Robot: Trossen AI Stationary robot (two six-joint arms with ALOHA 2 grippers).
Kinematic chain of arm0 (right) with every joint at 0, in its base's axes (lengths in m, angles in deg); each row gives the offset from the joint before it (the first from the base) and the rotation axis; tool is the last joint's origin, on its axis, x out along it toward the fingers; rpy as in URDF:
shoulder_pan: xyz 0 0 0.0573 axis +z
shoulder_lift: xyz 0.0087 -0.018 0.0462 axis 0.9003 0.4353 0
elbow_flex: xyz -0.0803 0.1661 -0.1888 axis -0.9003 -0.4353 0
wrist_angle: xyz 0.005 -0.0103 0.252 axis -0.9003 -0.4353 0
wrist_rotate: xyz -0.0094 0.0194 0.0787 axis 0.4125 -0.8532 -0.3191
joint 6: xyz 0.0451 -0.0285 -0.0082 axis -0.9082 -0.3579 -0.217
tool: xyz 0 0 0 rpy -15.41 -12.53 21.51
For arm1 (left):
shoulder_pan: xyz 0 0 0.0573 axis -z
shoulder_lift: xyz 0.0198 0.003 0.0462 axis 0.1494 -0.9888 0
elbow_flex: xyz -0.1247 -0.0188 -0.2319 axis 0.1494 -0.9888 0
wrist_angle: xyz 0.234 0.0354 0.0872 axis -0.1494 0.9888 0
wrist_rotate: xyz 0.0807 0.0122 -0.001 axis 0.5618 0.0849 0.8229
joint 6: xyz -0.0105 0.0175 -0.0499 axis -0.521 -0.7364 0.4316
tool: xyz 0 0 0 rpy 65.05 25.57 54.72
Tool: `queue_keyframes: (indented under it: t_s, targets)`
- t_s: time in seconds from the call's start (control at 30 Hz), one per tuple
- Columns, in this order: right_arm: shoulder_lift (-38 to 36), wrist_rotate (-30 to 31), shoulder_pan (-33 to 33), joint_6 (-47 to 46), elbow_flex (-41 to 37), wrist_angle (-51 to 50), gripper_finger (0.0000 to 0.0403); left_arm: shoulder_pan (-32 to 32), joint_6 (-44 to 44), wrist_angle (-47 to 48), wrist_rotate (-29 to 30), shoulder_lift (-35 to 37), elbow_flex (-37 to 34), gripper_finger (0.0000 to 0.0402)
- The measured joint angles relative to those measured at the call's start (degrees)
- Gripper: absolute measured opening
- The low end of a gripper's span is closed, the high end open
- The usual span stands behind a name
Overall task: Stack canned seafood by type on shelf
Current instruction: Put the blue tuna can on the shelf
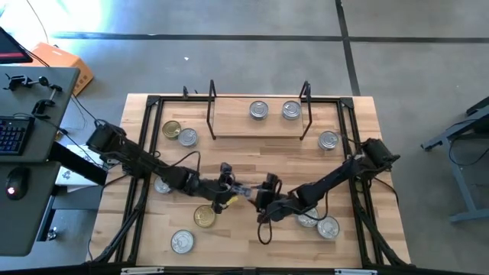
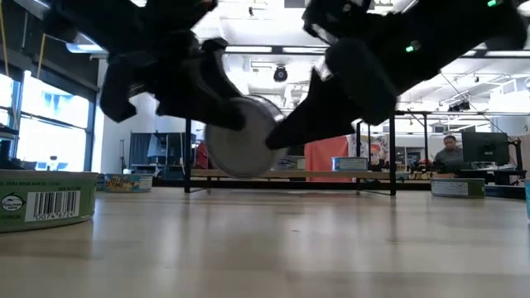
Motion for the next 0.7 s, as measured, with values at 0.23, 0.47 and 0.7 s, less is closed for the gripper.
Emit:
queue_keyframes:
  t_s: [0.23,0.47,0.7]
  targets:
    - [-4.0,12.3,1.9,-19.1,0.0,-18.1,0.0251,0.0,-6.4,3.7,25.8,2.8,0.1,0.0125]
    - [-4.0,14.2,3.7,-22.6,0.0,-16.8,0.0253,-13.8,-15.2,0.4,24.0,2.9,0.1,0.0125]
    - [-4.0,15.2,3.9,-22.6,0.0,-16.3,0.0253,-26.4,-16.4,-0.9,12.6,2.5,0.1,0.0125]
